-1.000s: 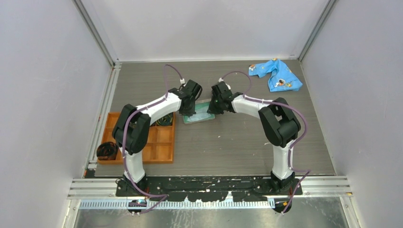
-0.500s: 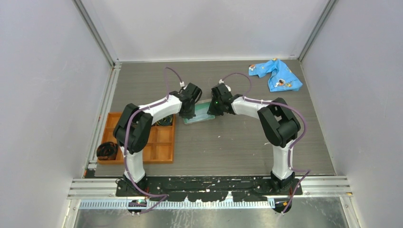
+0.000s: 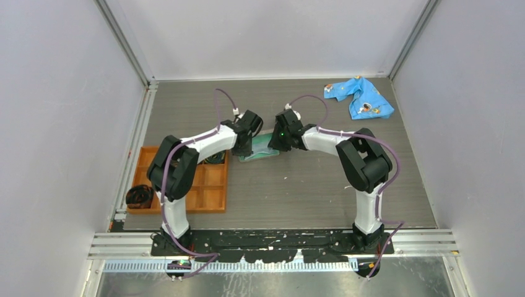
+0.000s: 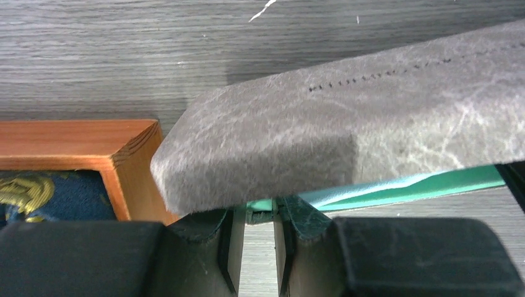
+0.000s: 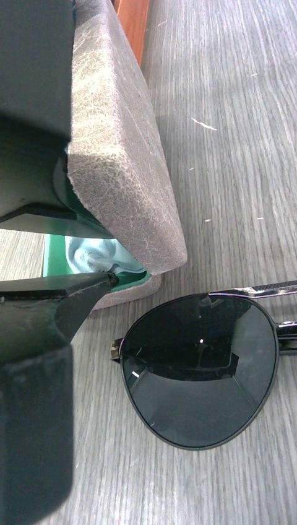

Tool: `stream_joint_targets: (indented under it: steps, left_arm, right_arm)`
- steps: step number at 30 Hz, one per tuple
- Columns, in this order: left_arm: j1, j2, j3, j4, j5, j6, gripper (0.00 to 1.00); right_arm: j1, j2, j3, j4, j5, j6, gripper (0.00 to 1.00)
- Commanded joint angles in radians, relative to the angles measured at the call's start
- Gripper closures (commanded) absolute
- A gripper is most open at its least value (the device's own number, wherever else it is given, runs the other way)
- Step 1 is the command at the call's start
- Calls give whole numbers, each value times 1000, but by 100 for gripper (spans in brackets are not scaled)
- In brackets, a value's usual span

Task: Organize the sunglasses
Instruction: Place the glasses cleaning cloth in the sunglasses case.

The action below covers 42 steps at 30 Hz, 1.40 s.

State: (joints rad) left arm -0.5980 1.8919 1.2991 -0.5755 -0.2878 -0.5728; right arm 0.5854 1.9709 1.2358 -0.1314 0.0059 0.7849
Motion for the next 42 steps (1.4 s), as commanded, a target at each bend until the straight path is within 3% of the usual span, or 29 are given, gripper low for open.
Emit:
stream_joint_targets:
  steps: [1, 8, 16, 30, 42]
  left_arm:
    - [-16, -92, 5, -57, -70, -6, 77]
    - [-32, -163, 22, -92, -69, -6, 77]
    - [-62, -200, -46, -35, 6, -26, 86]
    - [-62, -101, -86, 133, 37, -28, 90]
    - [-62, -149, -133, 227, 15, -55, 91]
  right_arm:
    - [-3, -71, -12, -14, 49, -30, 66]
    - [0, -139, -32, -41, 74, -56, 65]
    - [1, -184, -63, -57, 82, -78, 66]
    - [11, -172, -72, -24, 53, -54, 70]
    - [56, -63, 8, 18, 23, -14, 72]
